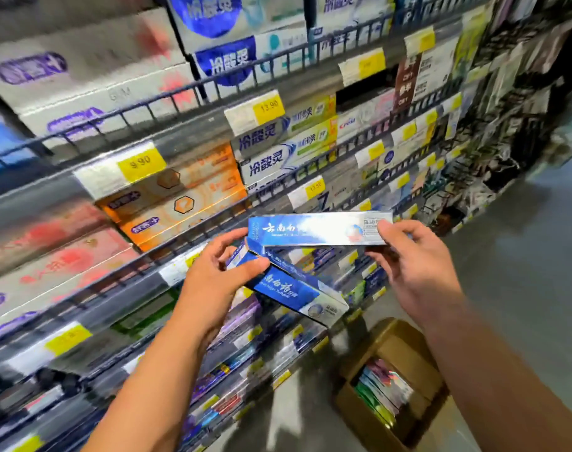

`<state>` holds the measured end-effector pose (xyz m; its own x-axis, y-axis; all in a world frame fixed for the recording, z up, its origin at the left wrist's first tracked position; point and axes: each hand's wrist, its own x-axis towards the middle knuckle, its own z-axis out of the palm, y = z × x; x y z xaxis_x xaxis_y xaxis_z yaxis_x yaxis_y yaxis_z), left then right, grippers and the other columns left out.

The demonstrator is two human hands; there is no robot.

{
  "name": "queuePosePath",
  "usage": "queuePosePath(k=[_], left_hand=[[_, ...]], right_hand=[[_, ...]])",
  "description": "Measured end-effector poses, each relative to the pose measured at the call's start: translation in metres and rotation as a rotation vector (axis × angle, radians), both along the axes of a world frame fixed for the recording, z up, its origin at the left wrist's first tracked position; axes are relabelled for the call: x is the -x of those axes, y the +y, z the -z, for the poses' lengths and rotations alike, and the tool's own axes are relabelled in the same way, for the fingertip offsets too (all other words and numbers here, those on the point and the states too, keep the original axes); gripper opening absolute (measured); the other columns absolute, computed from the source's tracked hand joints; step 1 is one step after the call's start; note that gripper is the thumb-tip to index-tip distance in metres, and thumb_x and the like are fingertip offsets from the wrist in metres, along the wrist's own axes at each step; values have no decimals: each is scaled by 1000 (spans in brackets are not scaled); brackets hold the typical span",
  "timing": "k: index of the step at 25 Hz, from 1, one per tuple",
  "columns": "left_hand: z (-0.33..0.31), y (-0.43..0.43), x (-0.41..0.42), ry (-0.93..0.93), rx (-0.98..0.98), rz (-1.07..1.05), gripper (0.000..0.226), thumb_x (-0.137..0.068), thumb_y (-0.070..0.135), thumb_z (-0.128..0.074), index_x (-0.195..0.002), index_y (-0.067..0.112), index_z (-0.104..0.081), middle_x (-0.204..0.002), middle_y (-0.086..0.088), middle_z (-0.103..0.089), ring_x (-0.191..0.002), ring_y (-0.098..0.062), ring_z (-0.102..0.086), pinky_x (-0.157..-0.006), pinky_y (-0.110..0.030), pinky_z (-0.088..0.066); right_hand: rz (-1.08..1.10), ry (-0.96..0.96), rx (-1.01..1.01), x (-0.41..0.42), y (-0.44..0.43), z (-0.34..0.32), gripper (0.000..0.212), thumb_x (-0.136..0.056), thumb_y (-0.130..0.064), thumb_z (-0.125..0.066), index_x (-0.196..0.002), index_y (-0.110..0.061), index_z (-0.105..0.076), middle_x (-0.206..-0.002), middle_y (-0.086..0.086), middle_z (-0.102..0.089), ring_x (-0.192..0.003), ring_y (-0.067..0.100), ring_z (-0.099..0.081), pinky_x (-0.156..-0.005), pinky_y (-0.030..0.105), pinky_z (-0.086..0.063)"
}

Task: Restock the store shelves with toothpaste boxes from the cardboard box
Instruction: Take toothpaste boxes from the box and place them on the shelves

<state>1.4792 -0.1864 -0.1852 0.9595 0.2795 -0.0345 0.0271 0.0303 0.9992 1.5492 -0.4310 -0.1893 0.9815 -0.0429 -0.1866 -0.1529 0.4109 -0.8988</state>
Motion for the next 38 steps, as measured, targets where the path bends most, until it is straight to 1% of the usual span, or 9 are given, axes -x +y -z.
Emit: queuePosePath(k=[3, 8, 17, 20, 25, 27, 30, 34, 38], left_hand=[[-22, 40, 41, -72, -24, -48, 59, -54, 6, -85, -106, 27, -66, -100, 7, -74, -85, -7, -70, -69, -19, -54], [-48, 108, 112, -126, -83, -141, 63, -56, 13, -84, -114, 25, -64, -103, 15, -73, -92, -3, -67, -78, -17, -52], [-101, 213, 223, -246, -101, -310, 49, -68, 7, -78, -112, 25, -65, -100, 11, -75, -85, -6, -69, -75, -22, -55], [-118, 236, 249, -262, -100, -358, 58, -64, 15, -80, -118, 26, -64, -109, 0, -73, -91, -17, -69, -79, -32, -55], [-150, 249, 279, -340, -116, -455, 57, -63, 17, -73, -119, 24, -63, -107, -2, -74, -90, -16, -69, -78, -28, -56], [-158, 253, 291, -344, -113, -535, 54, -65, 17, -72, -118, 23, -65, -105, -3, -74, -87, -16, -68, -77, -27, -56], [-168, 260, 310, -327, -121, -630, 45, -73, 12, -72, -116, 23, -67, -103, -3, -75, -84, -16, -68, -78, -27, -57], [-175, 273, 334, -312, -146, -738, 46, -70, 17, -74, -115, 25, -67, -102, 1, -75, -84, -13, -69, -73, -25, -55], [-178, 294, 355, -279, -136, -801, 55, -63, 27, -79, -117, 28, -67, -109, -2, -74, -91, -18, -70, -75, -31, -54]], right_hand=[[-19, -51, -68, 26, 46, -31, 22, -88, -9, -64, -71, -10, -50, -83, 13, -67, -72, 20, -67, -71, 27, -56], [-59, -102, -111, 77, 130, -58, 26, -87, -8, -64, -67, -14, -48, -64, 5, -65, -58, 15, -63, -57, 25, -52], [-154, -210, -230, 162, 258, -119, 24, -89, -7, -62, -69, -11, -48, -54, 0, -63, -55, 12, -63, -58, 26, -57], [-226, -226, -272, 178, 287, -142, 23, -89, -7, -61, -71, -11, -48, -56, 2, -64, -55, 14, -64, -55, 25, -56], [-361, -266, -281, 189, 320, -171, 18, -89, -7, -61, -75, -11, -50, -71, 6, -66, -67, 16, -67, -65, 30, -59], [-433, -283, -279, 192, 334, -180, 9, -90, -7, -60, -88, -13, -54, -71, 0, -70, -69, 16, -69, -66, 31, -59], [-531, -351, -248, 197, 355, -186, 20, -92, -7, -57, -111, -11, -53, -65, -12, -71, -71, 13, -69, -73, 30, -58], [-617, -412, -159, 204, 382, -188, 15, -88, -9, -64, -98, -19, -60, -79, -4, -73, -92, 23, -68, -93, 45, -52], [-643, -543, 47, 215, 407, -190, 33, -60, -43, -77, -90, -41, -64, -110, 1, -67, -106, 20, -65, -96, 46, -50]])
